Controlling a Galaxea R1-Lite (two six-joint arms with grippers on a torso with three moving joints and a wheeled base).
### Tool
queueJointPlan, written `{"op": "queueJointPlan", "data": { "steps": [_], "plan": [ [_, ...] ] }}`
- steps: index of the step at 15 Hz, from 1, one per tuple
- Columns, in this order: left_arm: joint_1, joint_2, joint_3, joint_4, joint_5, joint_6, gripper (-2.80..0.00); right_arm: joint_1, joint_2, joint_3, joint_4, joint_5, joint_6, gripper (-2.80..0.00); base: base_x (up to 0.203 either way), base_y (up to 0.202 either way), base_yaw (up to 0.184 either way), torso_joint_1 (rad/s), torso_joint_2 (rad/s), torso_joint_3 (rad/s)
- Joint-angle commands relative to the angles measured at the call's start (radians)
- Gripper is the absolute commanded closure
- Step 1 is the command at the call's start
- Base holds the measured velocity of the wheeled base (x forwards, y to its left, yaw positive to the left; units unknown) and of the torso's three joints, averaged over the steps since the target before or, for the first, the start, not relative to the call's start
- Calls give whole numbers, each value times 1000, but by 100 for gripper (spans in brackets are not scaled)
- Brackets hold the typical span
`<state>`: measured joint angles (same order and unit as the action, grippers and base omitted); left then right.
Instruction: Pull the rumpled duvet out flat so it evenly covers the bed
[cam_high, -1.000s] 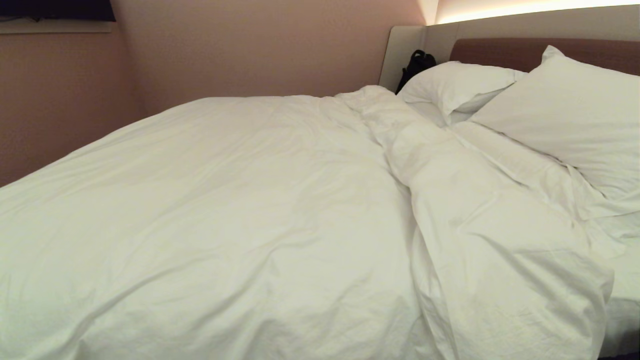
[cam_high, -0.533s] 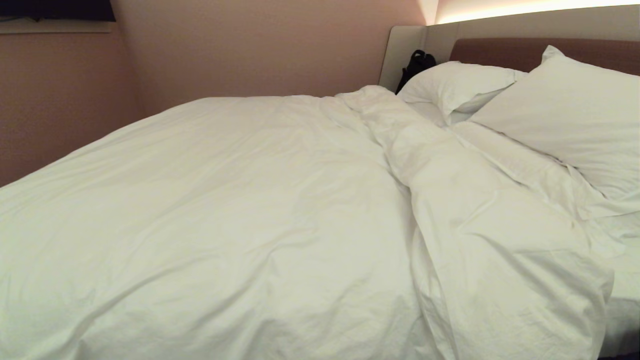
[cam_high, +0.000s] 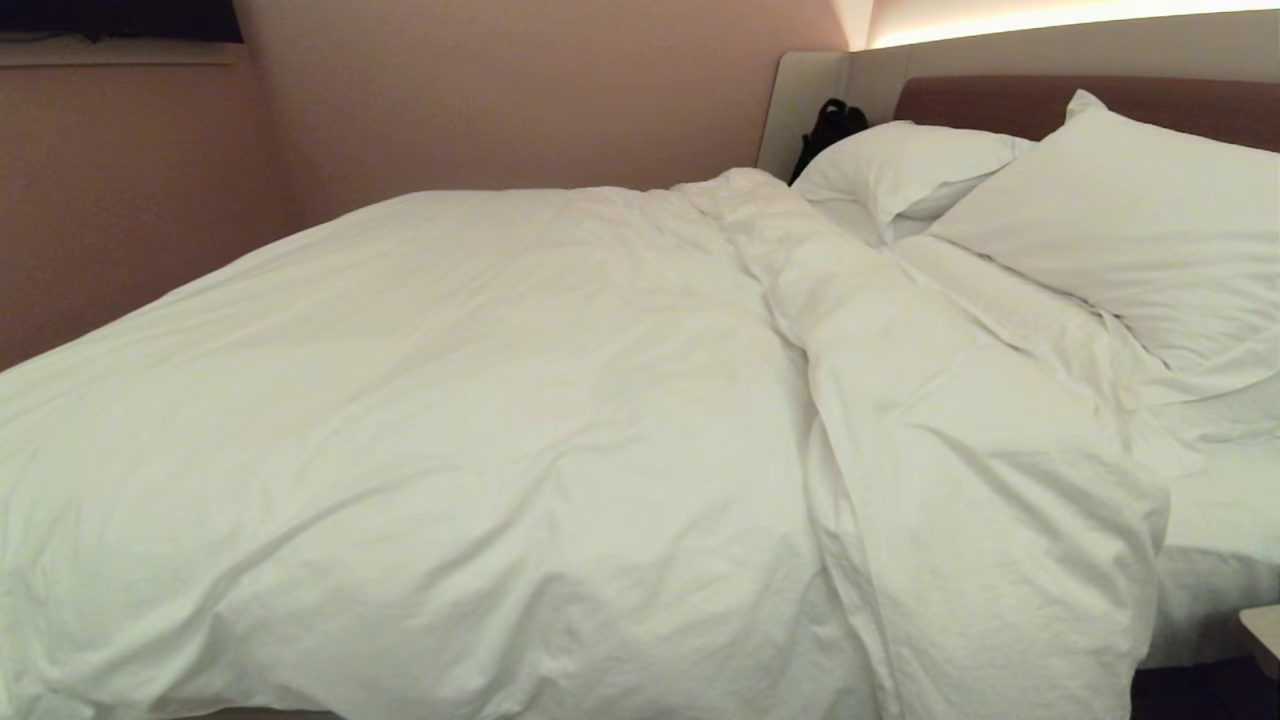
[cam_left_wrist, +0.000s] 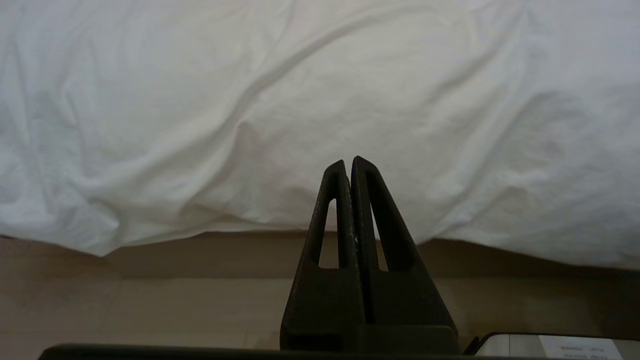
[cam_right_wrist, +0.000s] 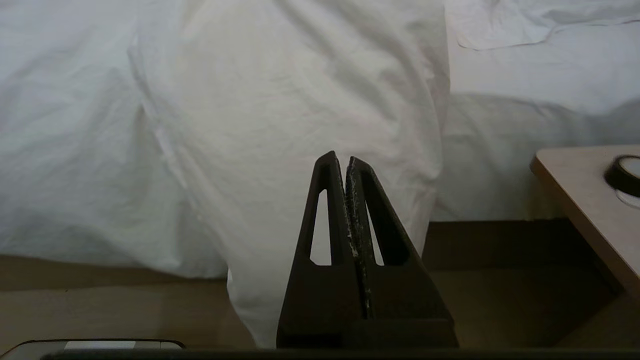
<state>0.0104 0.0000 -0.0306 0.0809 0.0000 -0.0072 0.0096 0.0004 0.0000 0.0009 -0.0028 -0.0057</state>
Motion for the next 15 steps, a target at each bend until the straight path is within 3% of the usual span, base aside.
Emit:
{"op": "queueJointPlan", "data": {
  "steps": [1,9,15],
  "plan": [
    [0,0,0,0,0,-1,0,0,0,0,1,0,0,0,-192,0,0,2,2,2],
    [0,0,0,0,0,-6,0,0,0,0,1,0,0,0,-182,0,0,2,1,2],
    [0,0,0,0,2,-7,0,0,0,0,1,0,0,0,0,0,0,0,0,0]
  ]
}}
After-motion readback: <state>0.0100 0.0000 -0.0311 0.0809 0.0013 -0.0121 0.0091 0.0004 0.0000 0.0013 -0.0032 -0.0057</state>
